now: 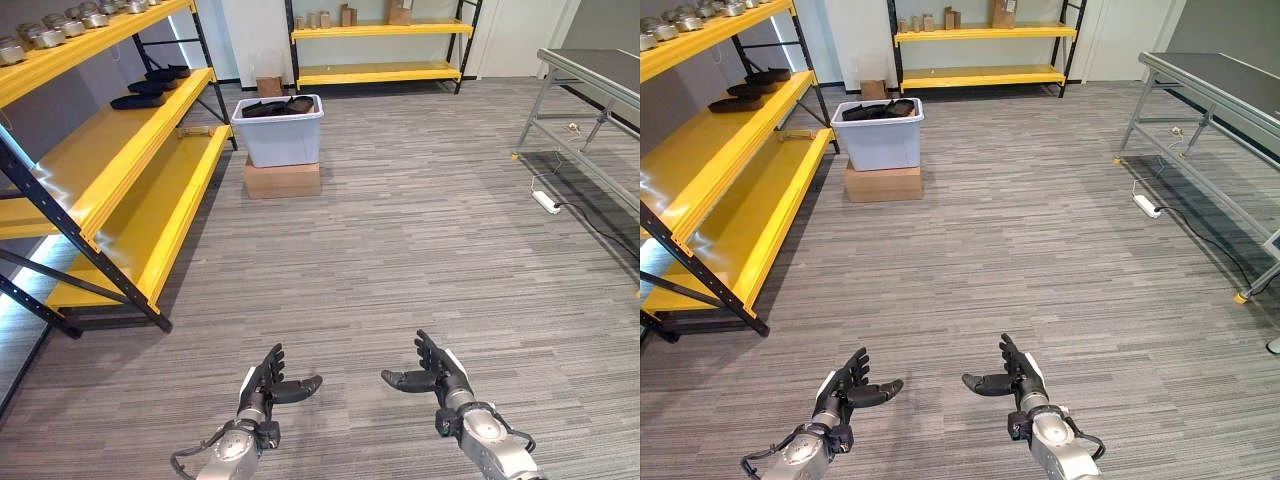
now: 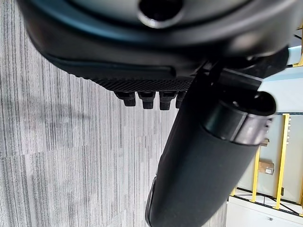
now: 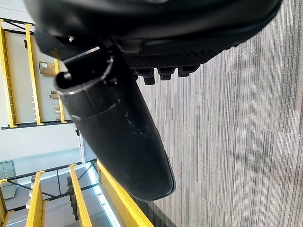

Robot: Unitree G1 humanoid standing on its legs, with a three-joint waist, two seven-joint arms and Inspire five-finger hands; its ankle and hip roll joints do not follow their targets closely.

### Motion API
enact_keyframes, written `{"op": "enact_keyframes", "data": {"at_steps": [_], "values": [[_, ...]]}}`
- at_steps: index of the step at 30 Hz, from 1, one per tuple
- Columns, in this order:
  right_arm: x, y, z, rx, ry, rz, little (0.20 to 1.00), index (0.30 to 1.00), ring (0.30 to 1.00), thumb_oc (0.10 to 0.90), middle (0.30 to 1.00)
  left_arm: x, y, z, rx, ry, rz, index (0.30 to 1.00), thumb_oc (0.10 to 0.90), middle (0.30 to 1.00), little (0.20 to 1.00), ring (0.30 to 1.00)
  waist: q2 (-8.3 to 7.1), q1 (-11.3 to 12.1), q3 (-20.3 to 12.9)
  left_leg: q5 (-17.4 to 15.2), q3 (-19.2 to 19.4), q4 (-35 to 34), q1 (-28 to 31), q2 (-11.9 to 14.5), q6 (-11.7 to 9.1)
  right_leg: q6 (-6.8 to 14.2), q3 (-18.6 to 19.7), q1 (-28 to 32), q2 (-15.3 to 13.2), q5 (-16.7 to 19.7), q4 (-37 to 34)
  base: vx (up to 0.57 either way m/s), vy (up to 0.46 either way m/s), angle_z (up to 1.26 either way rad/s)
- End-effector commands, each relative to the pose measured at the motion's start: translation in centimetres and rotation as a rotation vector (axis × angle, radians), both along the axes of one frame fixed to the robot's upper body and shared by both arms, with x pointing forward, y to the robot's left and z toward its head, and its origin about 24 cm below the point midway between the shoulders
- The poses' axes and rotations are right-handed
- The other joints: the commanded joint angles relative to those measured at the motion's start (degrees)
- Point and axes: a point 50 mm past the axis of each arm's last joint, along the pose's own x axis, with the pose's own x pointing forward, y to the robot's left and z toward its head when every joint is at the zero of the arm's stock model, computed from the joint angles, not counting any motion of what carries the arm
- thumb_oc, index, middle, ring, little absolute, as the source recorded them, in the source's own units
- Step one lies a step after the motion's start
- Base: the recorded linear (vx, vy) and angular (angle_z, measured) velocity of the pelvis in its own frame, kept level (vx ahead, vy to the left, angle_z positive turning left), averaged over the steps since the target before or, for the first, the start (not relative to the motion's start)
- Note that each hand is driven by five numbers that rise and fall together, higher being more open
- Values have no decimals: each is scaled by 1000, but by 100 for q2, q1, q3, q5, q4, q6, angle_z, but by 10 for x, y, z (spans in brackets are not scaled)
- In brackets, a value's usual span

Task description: Move parts from the plastic box to the shelf.

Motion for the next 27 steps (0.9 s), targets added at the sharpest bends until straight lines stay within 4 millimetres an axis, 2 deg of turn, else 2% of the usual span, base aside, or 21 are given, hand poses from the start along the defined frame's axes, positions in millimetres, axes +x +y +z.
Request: {"op": "enact_keyframes", "data": {"at_steps": [1,27], "values": [[31,14,26,30,-171,31,1000,1000,1000,900,1000,39,5,28,19,-176,-2,1000,900,1000,1000,1000,-246,-76,-298,-228,113,-44,-8,307,-187,652,300,222,-660,-611,65,0,0,0],[28,14,23,32,-155,30,1000,1000,1000,900,1000,38,6,26,17,-166,-3,1000,900,1000,1000,1000,-230,-91,-295,-275,137,-44,19,298,-173,659,316,211,-671,-617,84,0,0,0]]}}
